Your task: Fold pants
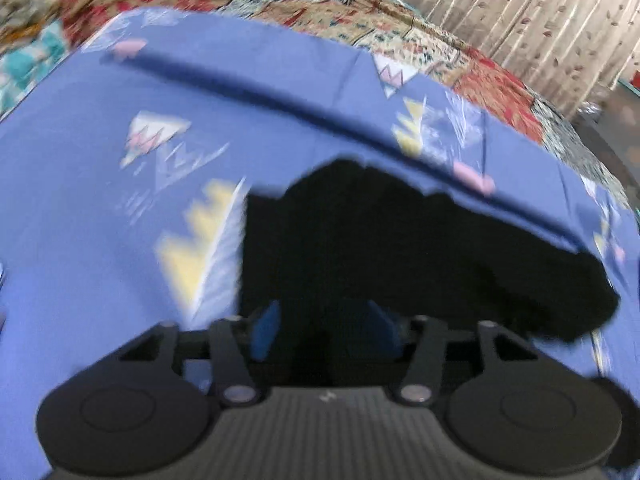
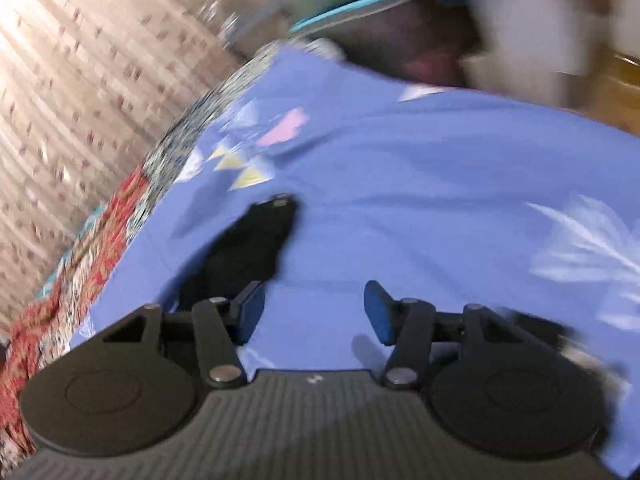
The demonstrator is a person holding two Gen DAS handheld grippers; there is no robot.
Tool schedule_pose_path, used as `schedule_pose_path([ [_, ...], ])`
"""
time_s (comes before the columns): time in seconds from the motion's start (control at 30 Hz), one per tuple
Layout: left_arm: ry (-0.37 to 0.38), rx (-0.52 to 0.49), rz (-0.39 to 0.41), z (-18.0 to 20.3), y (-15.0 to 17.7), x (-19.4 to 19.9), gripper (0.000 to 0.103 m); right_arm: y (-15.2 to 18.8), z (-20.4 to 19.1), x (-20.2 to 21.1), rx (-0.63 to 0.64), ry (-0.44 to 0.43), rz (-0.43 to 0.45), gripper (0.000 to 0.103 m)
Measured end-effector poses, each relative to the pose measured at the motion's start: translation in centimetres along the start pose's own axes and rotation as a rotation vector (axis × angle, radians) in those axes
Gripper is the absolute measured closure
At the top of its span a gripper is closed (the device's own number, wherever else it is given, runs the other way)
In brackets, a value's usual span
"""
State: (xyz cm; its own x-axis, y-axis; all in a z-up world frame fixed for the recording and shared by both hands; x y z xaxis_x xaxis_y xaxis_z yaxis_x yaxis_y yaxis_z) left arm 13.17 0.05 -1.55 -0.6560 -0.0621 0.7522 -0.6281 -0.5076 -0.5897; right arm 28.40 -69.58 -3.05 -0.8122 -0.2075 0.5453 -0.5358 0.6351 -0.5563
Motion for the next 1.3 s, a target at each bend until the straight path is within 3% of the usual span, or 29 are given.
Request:
schedule_pose_path([
  [0.1,0.007,0.062,-0.064,-2.5,5.1,2.7,0.044,1.7,5.4,6.6,-0.075,0.014,0.045,0.044],
  [0.23,0.038,0.230,-0.114,-5.6,9.2,4.8,0.037,5.0,8.2,11.0,-0.123,0.035,0.034,0.044],
  [0.33,0.109,0.363,-0.152,-6.6,11.6,4.9,0.036,7.8,8.7,10.8,-0.174,0.000,-0.007,0.044],
  [0.43,0.177,0.416,-0.170,-5.8,12.8,4.5,0.036,8.7,8.1,8.8,-0.231,-0.036,-0.020,0.044],
  [0.5,0.211,0.421,-0.157,-4.7,13.1,4.1,0.032,8.6,7.9,7.5,-0.276,-0.081,-0.018,0.044],
  [0.53,0.225,0.436,-0.147,-4.3,13.1,3.7,0.025,8.4,7.9,6.7,-0.298,-0.089,-0.021,0.045],
  [0.57,0.237,0.457,-0.148,-4.0,13.3,3.0,0.023,8.1,7.8,5.9,-0.312,-0.087,-0.023,0.048],
  [0.6,0.237,0.477,-0.158,-3.8,13.6,2.2,0.023,7.9,7.5,5.4,-0.316,-0.085,-0.022,0.064],
  [0.63,0.213,0.496,-0.159,-3.7,13.6,1.6,0.028,7.4,7.2,4.3,-0.309,-0.070,-0.033,0.090],
  [0.67,0.192,0.508,-0.141,-3.6,13.5,1.2,0.035,6.9,7.1,4.0,-0.300,-0.057,-0.046,0.092],
  [0.7,0.169,0.503,-0.132,-3.4,13.5,1.2,0.070,6.1,6.5,3.5,-0.292,-0.048,-0.053,0.092],
  [0.73,0.131,0.494,-0.140,-3.4,13.2,1.1,0.092,5.5,6.2,3.8,-0.285,-0.050,-0.039,0.093],
  [0.83,0.156,0.555,-0.123,-4.3,12.9,2.6,0.093,1.8,4.1,6.9,-0.246,-0.145,0.087,0.093],
  [0.97,0.190,0.484,-0.067,-4.2,12.5,6.1,0.093,-1.3,4.6,11.3,-0.218,-0.196,0.186,0.093],
  [1.0,0.185,0.464,-0.066,-4.1,12.7,6.3,0.094,-1.3,5.4,11.8,-0.209,-0.178,0.192,0.098],
  [1.07,0.137,0.423,-0.085,-3.9,13.4,5.8,0.093,-0.4,7.3,11.8,-0.204,-0.117,0.181,0.098],
  [1.17,0.077,0.429,-0.158,-3.9,15.1,3.7,0.086,2.8,11.8,9.6,-0.289,0.017,0.074,0.098],
  [1.23,0.063,0.429,-0.152,-3.8,15.5,3.4,0.083,5.0,13.6,8.7,-0.306,0.094,0.036,0.097],
  [1.3,0.073,0.420,-0.138,-3.8,15.4,4.1,0.076,6.0,14.5,9.7,-0.377,0.042,0.063,0.093],
])
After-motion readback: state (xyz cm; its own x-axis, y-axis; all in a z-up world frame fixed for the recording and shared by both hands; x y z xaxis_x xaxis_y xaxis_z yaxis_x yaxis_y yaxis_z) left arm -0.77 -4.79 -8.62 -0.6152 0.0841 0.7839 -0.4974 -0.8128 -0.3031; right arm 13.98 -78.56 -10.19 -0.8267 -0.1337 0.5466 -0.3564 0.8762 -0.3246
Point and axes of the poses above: each gripper's, at about its wrist camera, not at the fingertips, and x roughly against the way its jaws point, z to its right, y to its underside, the point moved 2 cm from there along -x, roughly the way its jaws point, and after that the axes turned 3 degrees about -x, right-handed, at the moved point
